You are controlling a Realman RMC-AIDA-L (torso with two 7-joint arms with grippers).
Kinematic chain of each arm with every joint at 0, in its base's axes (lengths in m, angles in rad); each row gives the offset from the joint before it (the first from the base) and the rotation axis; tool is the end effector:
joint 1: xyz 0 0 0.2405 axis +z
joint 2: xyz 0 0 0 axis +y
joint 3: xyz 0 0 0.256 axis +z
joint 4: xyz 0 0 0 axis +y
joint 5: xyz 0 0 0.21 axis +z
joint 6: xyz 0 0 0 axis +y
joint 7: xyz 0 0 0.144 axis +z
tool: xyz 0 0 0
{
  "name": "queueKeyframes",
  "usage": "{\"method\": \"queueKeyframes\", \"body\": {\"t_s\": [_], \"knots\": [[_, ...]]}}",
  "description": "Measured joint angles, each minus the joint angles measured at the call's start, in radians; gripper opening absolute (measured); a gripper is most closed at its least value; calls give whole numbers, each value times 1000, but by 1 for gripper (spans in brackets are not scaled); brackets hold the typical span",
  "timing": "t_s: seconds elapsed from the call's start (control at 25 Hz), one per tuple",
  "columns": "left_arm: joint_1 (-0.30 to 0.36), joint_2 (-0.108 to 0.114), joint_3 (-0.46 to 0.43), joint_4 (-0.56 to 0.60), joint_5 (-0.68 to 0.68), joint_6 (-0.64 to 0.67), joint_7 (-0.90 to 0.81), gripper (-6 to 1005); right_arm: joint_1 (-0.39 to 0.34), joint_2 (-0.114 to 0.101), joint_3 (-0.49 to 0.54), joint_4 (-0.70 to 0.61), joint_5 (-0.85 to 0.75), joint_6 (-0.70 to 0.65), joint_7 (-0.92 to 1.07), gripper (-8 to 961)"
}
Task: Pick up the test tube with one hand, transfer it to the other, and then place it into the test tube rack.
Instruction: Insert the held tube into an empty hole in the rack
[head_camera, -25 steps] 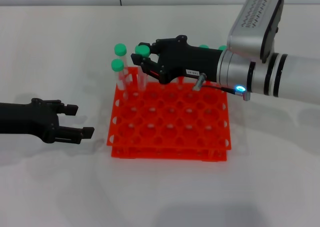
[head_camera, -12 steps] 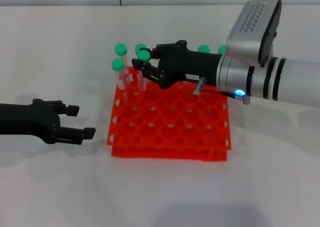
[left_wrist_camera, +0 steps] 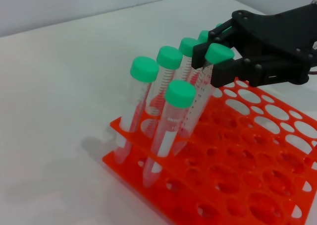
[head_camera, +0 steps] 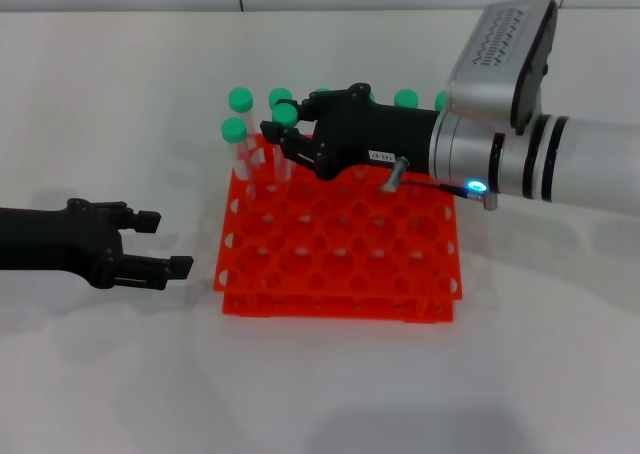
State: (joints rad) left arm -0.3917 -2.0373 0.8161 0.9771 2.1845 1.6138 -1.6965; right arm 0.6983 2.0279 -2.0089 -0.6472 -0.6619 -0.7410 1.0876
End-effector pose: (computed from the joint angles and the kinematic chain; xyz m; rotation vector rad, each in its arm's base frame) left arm -0.2966 0.3063 0.0417 -2.7522 -0.8469 -0.2503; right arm 0.1328 0.3762 -0.1078 -2.6416 0.3308 0.7579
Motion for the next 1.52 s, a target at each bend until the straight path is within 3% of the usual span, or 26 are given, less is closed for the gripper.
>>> {"method": "queueKeyframes", "body": {"t_s": [1.52], "knots": [[0,0,0,-8,0,0,3,879,30,0,-16,24,1,23,31,344]]}}
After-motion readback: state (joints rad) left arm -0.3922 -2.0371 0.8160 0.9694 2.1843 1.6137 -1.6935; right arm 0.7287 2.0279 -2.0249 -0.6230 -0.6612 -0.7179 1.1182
